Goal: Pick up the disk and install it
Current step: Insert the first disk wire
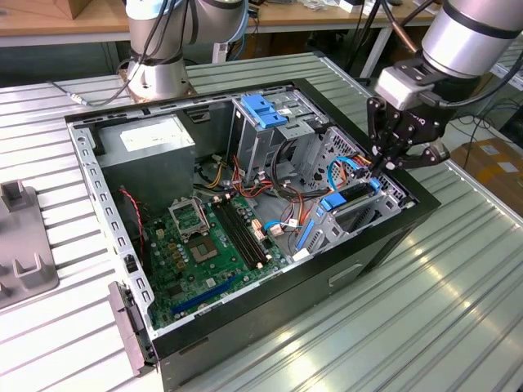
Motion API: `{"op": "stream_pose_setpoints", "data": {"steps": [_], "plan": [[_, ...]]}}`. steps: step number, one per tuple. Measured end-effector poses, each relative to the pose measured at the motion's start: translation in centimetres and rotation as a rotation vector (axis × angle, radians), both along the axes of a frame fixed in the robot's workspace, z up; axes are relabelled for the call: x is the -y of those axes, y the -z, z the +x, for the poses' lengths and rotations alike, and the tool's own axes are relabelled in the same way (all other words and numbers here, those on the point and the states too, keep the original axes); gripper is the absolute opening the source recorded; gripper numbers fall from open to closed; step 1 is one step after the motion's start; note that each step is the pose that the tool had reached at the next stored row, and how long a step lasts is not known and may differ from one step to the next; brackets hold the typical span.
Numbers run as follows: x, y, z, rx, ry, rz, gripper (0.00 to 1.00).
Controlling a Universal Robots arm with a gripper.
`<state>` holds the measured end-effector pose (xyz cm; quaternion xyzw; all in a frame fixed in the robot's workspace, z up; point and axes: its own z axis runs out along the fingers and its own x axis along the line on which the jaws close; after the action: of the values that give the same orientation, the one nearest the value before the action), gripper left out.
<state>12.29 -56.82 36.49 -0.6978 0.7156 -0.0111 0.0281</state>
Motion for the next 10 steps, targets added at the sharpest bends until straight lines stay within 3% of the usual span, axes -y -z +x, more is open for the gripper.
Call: {"op": "stream_pose_setpoints", "data": {"steps": [4,10], "plan": [[0.00,0.01,0.00,0.0000,0.044,0.0001,0.17],[0.01,0.01,-0.15,0.0000,0.046,0.0001,0.17]]}}
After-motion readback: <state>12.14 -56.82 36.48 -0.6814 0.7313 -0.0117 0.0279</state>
